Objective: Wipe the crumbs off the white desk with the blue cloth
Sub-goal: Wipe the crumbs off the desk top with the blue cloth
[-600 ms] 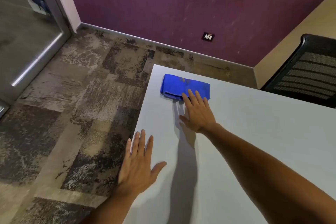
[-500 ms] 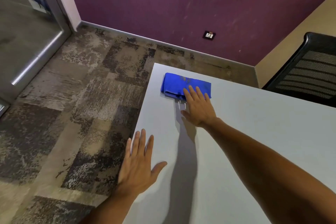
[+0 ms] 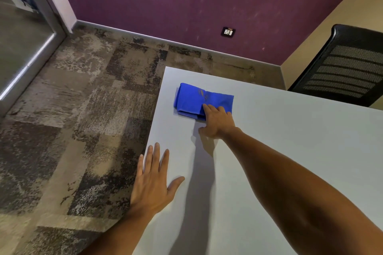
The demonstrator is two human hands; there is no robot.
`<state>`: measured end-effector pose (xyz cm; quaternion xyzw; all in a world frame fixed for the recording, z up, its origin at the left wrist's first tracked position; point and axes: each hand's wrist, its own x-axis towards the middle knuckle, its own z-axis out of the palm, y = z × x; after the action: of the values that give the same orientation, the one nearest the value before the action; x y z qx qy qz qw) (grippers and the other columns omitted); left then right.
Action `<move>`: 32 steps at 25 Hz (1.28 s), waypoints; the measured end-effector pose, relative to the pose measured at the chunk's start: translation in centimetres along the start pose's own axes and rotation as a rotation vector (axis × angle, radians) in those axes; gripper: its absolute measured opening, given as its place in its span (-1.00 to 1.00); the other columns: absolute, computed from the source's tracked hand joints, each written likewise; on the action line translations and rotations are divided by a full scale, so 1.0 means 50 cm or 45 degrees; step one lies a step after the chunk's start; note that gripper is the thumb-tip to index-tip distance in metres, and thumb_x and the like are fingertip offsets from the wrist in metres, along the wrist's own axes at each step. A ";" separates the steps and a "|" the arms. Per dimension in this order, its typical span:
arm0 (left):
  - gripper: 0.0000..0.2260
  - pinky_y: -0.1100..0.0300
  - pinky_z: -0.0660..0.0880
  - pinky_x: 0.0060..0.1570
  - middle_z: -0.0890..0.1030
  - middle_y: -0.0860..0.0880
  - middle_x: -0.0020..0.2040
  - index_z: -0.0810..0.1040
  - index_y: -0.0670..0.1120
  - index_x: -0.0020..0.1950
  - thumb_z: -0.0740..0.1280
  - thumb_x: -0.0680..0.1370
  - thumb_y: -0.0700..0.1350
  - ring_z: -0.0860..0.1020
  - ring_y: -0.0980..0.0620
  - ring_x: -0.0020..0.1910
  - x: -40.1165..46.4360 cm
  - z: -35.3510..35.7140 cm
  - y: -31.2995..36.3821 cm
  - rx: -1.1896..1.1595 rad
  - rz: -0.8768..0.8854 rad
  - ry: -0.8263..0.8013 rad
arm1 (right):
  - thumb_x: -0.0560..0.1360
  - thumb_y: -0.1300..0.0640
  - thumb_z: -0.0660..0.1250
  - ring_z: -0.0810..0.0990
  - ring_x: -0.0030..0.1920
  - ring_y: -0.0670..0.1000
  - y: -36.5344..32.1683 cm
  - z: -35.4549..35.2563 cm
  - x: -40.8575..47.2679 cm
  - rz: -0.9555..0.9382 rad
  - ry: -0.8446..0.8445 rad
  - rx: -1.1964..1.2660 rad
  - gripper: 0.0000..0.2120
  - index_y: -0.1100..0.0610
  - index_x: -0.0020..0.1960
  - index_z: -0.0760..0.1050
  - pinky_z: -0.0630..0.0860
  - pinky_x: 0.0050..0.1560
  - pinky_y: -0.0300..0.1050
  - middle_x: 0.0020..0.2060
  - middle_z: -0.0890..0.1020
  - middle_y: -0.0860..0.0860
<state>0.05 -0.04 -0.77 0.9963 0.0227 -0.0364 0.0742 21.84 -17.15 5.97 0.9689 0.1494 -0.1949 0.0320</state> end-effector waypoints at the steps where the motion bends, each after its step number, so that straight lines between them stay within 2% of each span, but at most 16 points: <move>1: -0.22 -0.24 0.14 0.50 0.07 -0.22 0.61 0.21 -0.12 0.58 -0.02 0.56 0.40 -0.02 -0.20 0.61 0.000 0.000 0.000 -0.010 0.003 0.006 | 0.44 -0.16 0.34 0.34 0.36 0.17 -0.003 0.004 -0.013 0.006 0.019 -0.017 -0.22 0.04 0.55 0.15 0.35 0.33 0.15 0.44 0.37 0.02; 3: -0.23 -0.24 0.13 0.50 0.08 -0.22 0.61 0.22 -0.12 0.58 -0.03 0.56 0.39 -0.02 -0.19 0.61 0.000 -0.002 0.000 -0.027 0.009 0.010 | 0.48 -0.11 0.31 0.40 0.29 0.17 -0.011 0.020 -0.042 0.021 0.089 -0.059 -0.41 0.06 0.45 0.31 0.39 0.25 0.11 0.33 0.45 0.04; 5: -0.24 -0.23 0.12 0.51 0.05 -0.21 0.61 0.21 -0.11 0.58 -0.04 0.57 0.39 -0.04 -0.19 0.61 0.000 -0.001 -0.001 -0.028 0.008 0.008 | 0.54 0.03 0.26 0.46 0.22 0.16 -0.016 0.044 -0.077 0.053 0.195 -0.045 -0.62 0.07 0.34 0.42 0.40 0.18 0.07 0.23 0.52 0.05; 7: -0.23 -0.22 0.09 0.52 0.03 -0.20 0.62 0.19 -0.11 0.59 -0.04 0.57 0.39 -0.06 -0.18 0.61 -0.002 0.001 -0.001 -0.032 -0.001 0.000 | 0.55 0.16 0.23 0.50 0.16 0.13 -0.015 0.068 -0.117 0.100 0.259 -0.008 -0.71 0.06 0.26 0.48 0.41 0.15 0.04 0.15 0.57 0.04; 11: -0.22 -0.22 0.07 0.53 0.04 -0.21 0.62 0.16 -0.11 0.60 -0.06 0.56 0.40 -0.04 -0.18 0.61 -0.001 -0.001 -0.002 -0.046 0.009 0.027 | 0.55 0.16 0.25 0.53 0.07 0.08 -0.004 0.111 -0.197 0.105 0.291 0.002 -0.78 0.03 0.16 0.54 0.41 0.10 0.00 0.05 0.63 -0.01; 14: -0.21 -0.21 0.01 0.54 0.01 -0.21 0.62 0.12 -0.10 0.61 -0.07 0.56 0.41 -0.07 -0.18 0.61 -0.001 -0.004 -0.004 -0.040 0.019 -0.020 | 0.56 0.14 0.24 0.54 0.08 0.08 0.006 0.132 -0.271 0.126 0.231 -0.008 -0.81 0.04 0.13 0.55 0.39 0.11 -0.01 0.03 0.63 -0.01; 17: -0.18 -0.20 -0.05 0.55 -0.08 -0.19 0.63 0.03 -0.08 0.63 -0.07 0.54 0.43 -0.13 -0.17 0.61 -0.007 -0.013 -0.009 -0.042 0.024 -0.121 | 0.55 0.17 0.22 0.52 0.10 0.08 0.023 0.146 -0.346 0.146 0.120 -0.109 -0.81 0.04 0.10 0.54 0.38 0.12 -0.01 0.03 0.63 -0.01; 20: -0.17 -0.16 -0.20 0.55 -0.20 -0.15 0.63 -0.09 -0.06 0.63 -0.05 0.53 0.43 -0.22 -0.13 0.60 0.009 -0.049 -0.016 -0.060 0.033 -0.324 | 0.55 0.16 0.22 0.52 0.12 0.09 0.042 0.147 -0.400 0.164 0.126 -0.094 -0.83 0.06 0.09 0.54 0.39 0.14 0.02 0.03 0.63 0.01; 22: -0.21 -0.11 -0.20 0.54 -0.10 -0.15 0.63 -0.02 -0.09 0.62 0.01 0.56 0.39 -0.15 -0.12 0.61 0.004 -0.086 -0.007 -0.128 0.019 -0.410 | 0.55 0.15 0.21 0.52 0.12 0.11 0.045 0.136 -0.438 0.159 0.203 -0.059 -0.83 0.09 0.07 0.54 0.38 0.13 0.03 0.02 0.63 0.03; 25: -0.35 -0.04 0.06 0.54 0.22 -0.14 0.59 0.15 -0.11 0.59 0.14 0.62 0.24 0.10 -0.14 0.59 -0.055 -0.131 0.051 -0.508 -0.026 -0.369 | 0.55 0.12 0.21 0.54 0.07 0.11 0.036 0.112 -0.490 0.156 0.333 0.004 -0.83 0.10 0.04 0.55 0.38 0.06 0.00 -0.04 0.64 0.03; 27: -0.42 0.00 0.34 0.39 0.38 -0.11 0.50 0.22 -0.09 0.56 0.20 0.62 0.17 0.35 -0.14 0.47 -0.114 -0.156 0.111 -0.967 -0.194 -0.357 | 0.52 0.11 0.27 0.56 -0.01 0.11 0.031 0.103 -0.529 0.142 0.402 0.058 -0.86 0.10 0.02 0.56 0.40 -0.03 -0.01 -0.09 0.65 0.02; 29: -0.48 0.08 0.46 0.22 0.51 -0.10 0.37 0.33 -0.10 0.49 0.18 0.63 0.18 0.50 -0.11 0.33 -0.158 -0.170 0.162 -1.305 -0.392 -0.369 | 0.50 0.07 0.35 0.57 -0.09 0.11 0.031 0.105 -0.568 0.114 0.494 0.098 -0.87 0.11 -0.01 0.57 0.41 -0.13 -0.01 -0.15 0.66 0.02; 32: -0.46 -0.01 0.58 0.15 0.69 -0.10 0.07 0.56 -0.15 0.21 0.16 0.59 0.29 0.66 -0.09 0.07 -0.219 -0.184 0.203 -1.648 -0.543 -0.412 | 0.46 0.05 0.40 0.55 -0.18 0.10 0.031 0.109 -0.645 0.081 0.634 0.134 -0.86 0.10 -0.04 0.58 0.37 -0.23 -0.04 -0.20 0.64 -0.01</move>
<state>-9.69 -9.14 10.61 0.7077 0.2234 -0.1773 0.6464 -8.07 -28.23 13.44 0.9915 0.1117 0.0434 -0.0501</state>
